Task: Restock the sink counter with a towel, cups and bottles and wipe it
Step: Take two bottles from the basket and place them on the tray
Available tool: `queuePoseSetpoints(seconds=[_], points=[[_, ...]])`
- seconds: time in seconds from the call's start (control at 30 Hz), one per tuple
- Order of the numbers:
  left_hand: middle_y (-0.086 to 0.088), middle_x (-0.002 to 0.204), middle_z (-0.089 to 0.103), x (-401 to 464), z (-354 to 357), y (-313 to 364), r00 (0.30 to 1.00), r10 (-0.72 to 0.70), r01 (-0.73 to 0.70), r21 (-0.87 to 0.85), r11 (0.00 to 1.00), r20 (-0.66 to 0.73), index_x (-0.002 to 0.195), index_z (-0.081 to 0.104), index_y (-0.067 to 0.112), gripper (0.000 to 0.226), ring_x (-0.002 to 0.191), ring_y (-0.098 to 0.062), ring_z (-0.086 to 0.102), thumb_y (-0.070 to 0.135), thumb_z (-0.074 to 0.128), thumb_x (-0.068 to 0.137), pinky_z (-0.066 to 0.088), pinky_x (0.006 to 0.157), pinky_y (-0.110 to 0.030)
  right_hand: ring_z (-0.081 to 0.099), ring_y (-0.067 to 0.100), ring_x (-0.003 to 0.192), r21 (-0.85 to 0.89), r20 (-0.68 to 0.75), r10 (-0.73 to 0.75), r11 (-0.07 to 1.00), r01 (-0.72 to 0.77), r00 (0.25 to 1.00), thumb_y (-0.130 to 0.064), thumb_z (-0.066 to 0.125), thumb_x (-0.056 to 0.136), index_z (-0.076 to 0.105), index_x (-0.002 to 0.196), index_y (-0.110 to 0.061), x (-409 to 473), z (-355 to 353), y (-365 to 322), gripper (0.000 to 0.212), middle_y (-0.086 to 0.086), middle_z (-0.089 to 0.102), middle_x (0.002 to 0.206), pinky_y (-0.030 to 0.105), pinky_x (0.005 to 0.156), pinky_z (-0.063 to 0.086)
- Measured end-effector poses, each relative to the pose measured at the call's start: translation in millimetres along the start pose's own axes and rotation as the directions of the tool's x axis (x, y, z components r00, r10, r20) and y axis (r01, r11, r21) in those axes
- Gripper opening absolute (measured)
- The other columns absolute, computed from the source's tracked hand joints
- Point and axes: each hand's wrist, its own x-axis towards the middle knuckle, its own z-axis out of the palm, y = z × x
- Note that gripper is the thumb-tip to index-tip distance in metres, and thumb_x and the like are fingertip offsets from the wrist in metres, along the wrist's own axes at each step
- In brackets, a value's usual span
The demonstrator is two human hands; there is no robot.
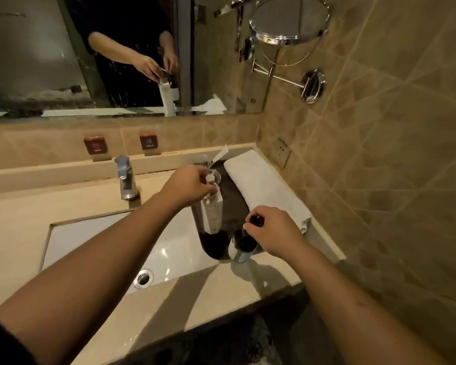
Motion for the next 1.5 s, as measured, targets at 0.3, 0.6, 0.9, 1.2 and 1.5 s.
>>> queuePoseSetpoints(seconds=[0.3,0.6,0.9,1.2,1.5], points=[[-0.003,0.086,0.070,87.0,13.3,-33.6,0.991,0.061,-0.066,0.037,0.997,0.121,0.090,0.072,0.019,0.021,0.083,-0.023,0.065,0.036,0.077,0.079,0.057,0.072,-0.040,0.059,0.011,0.084,-0.021,0.001,0.104,0.994,-0.104,0.995,-0.035,0.068,0.092,0.065,0.100,-0.031,69.7,31.2,-23.9,0.009,-0.008,0.065,0.097,0.021,0.069,0.042],[-0.001,0.089,0.071,120.0,33.5,-48.4,0.991,0.052,-0.056,0.025,0.998,0.121,0.095,0.072,0.021,0.027,0.083,-0.021,0.065,0.040,0.077,0.078,0.058,0.072,-0.039,0.057,0.008,0.076,-0.042,0.028,0.102,0.994,-0.101,0.994,-0.038,0.067,0.092,0.063,0.101,-0.033,108.9,57.3,-19.5,0.011,-0.011,0.061,0.089,0.022,0.068,0.045],[0.004,0.095,0.071,128.3,51.6,-40.0,0.994,0.037,-0.039,0.017,0.999,0.100,0.101,0.072,0.023,0.031,0.083,-0.016,0.064,0.043,0.076,0.077,0.060,0.072,-0.039,0.062,0.015,0.089,-0.028,0.083,0.094,0.995,-0.092,0.992,-0.036,0.065,0.094,0.065,0.113,-0.028,116.9,58.1,-2.1,0.020,-0.006,0.064,0.100,0.030,0.084,0.055],[0.003,0.097,0.071,118.0,59.2,-37.8,0.999,0.003,-0.003,-0.009,1.000,0.039,0.104,0.070,0.021,0.031,0.085,-0.016,0.065,0.042,0.074,0.081,0.058,0.073,-0.037,0.061,0.014,0.091,0.016,0.108,0.059,0.998,-0.061,0.992,-0.035,0.065,0.094,0.062,0.113,-0.029,122.5,58.4,10.7,0.020,-0.006,0.064,0.106,0.031,0.087,0.056],[0.002,0.115,0.066,97.3,58.4,-37.2,1.000,0.011,-0.011,-0.018,1.000,-0.022,0.119,0.067,0.022,0.047,0.088,-0.010,0.058,0.046,0.076,0.079,0.044,0.067,-0.024,0.058,0.010,0.088,0.030,0.149,0.016,0.999,-0.020,0.989,-0.042,0.066,0.092,0.055,0.122,-0.032,123.7,58.1,19.0,0.033,-0.013,0.056,0.102,0.029,0.084,0.054]])
